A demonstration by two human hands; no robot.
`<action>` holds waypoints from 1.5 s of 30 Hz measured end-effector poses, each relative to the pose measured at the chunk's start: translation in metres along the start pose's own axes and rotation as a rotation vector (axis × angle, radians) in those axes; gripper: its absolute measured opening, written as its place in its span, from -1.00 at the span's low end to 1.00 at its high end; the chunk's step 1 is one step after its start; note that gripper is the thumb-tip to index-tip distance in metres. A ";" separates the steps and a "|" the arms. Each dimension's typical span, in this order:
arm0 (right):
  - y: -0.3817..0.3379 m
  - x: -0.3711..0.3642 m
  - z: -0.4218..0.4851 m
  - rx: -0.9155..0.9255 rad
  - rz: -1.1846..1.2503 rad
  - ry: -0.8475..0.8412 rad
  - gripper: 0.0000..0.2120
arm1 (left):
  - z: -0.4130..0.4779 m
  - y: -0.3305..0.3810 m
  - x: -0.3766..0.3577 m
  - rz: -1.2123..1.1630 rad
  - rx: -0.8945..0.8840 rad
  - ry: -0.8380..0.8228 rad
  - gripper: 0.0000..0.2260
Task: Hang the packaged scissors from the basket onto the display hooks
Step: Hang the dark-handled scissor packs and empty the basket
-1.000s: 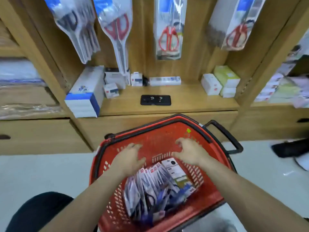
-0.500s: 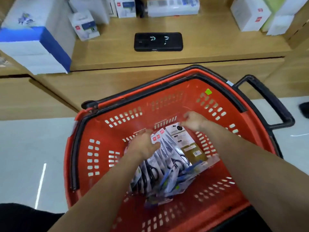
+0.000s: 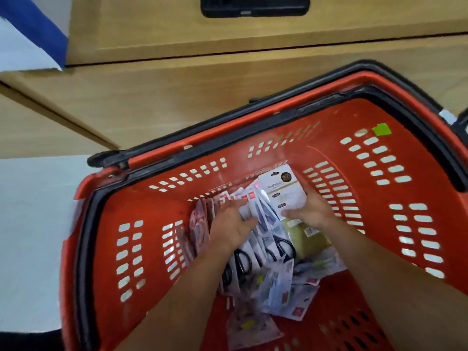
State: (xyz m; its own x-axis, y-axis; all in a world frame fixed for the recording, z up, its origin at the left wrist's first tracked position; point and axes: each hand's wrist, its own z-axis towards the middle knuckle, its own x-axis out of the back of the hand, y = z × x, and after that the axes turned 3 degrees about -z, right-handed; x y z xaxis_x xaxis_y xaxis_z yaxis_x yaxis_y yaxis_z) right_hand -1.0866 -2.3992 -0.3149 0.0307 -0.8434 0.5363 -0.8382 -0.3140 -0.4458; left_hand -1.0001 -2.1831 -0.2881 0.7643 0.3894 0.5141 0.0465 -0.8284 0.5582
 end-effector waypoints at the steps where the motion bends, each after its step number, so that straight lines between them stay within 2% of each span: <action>1: 0.005 -0.001 -0.003 0.012 0.014 0.007 -0.03 | -0.001 0.001 -0.002 -0.024 0.000 0.003 -0.50; 6: -0.004 0.014 -0.014 0.052 -0.081 -0.003 -0.35 | -0.010 0.001 0.000 -0.136 -0.005 -0.052 -0.54; 10: -0.023 0.027 -0.028 0.053 -0.153 0.017 -0.66 | -0.027 0.005 0.009 -0.317 0.030 -0.114 -0.66; 12: -0.031 0.034 -0.040 0.074 -0.186 0.021 -0.74 | -0.042 0.011 0.011 -0.349 0.031 -0.149 -0.70; 15: -0.047 0.050 -0.064 0.125 -0.172 0.042 -0.82 | -0.068 0.019 0.010 -0.281 0.037 -0.284 -0.49; 17: -0.059 0.064 -0.083 0.162 -0.154 0.063 -0.88 | -0.087 0.027 0.007 -0.144 0.030 -0.399 -0.38; 20: -0.066 0.084 -0.113 0.211 -0.101 0.119 -0.92 | -0.108 0.034 -0.001 0.082 -0.041 -0.482 -0.23; 22: -0.062 0.094 -0.128 0.220 -0.040 0.150 -0.93 | -0.118 0.035 -0.003 0.297 -0.105 -0.443 -0.24; 24: -0.057 0.100 -0.141 0.207 0.038 0.178 -0.93 | -0.120 0.030 0.001 0.406 -0.137 -0.317 -0.39; 27: -0.055 0.099 -0.153 0.208 0.095 0.197 -0.92 | -0.111 0.014 0.014 0.297 -0.100 -0.167 -0.66; 29: -0.053 0.093 -0.156 0.215 0.097 0.187 -0.85 | -0.107 0.008 0.020 0.206 -0.081 -0.164 -0.84; 30: -0.052 0.089 -0.158 0.215 0.096 0.179 -0.86 | -0.106 0.008 0.021 0.179 -0.085 -0.168 -0.87; 33: -0.047 0.080 -0.155 0.202 0.112 0.159 -0.89 | -0.110 0.011 0.013 0.109 -0.086 -0.238 -0.80; 35: -0.044 0.078 -0.152 0.189 0.129 0.152 -0.91 | -0.113 0.013 0.004 0.184 -0.108 -0.263 -0.69; 36: -0.043 0.078 -0.151 0.184 0.136 0.149 -0.90 | -0.113 0.014 0.002 0.238 -0.121 -0.256 -0.70; 39: -0.042 0.076 -0.147 0.168 0.159 0.147 -0.84 | -0.108 0.015 0.004 0.287 -0.118 -0.206 -0.88; 40: -0.041 0.074 -0.146 0.167 0.164 0.143 -0.86 | -0.105 0.013 0.007 0.287 -0.107 -0.175 -0.85; 42: -0.041 0.071 -0.142 0.163 0.174 0.129 -0.91 | -0.099 0.010 0.015 0.223 -0.082 -0.090 -0.74; 45: -0.044 0.064 -0.138 0.159 0.222 0.089 -0.89 | -0.092 0.012 0.029 -0.094 -0.027 0.064 -0.78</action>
State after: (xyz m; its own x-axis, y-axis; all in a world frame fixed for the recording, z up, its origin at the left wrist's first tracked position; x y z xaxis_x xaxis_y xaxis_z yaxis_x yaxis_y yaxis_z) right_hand -1.1231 -2.3794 -0.1616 -0.1978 -0.8597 0.4709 -0.7232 -0.1963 -0.6621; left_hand -1.0366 -2.1448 -0.2060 0.7149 0.4901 0.4987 0.0979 -0.7763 0.6227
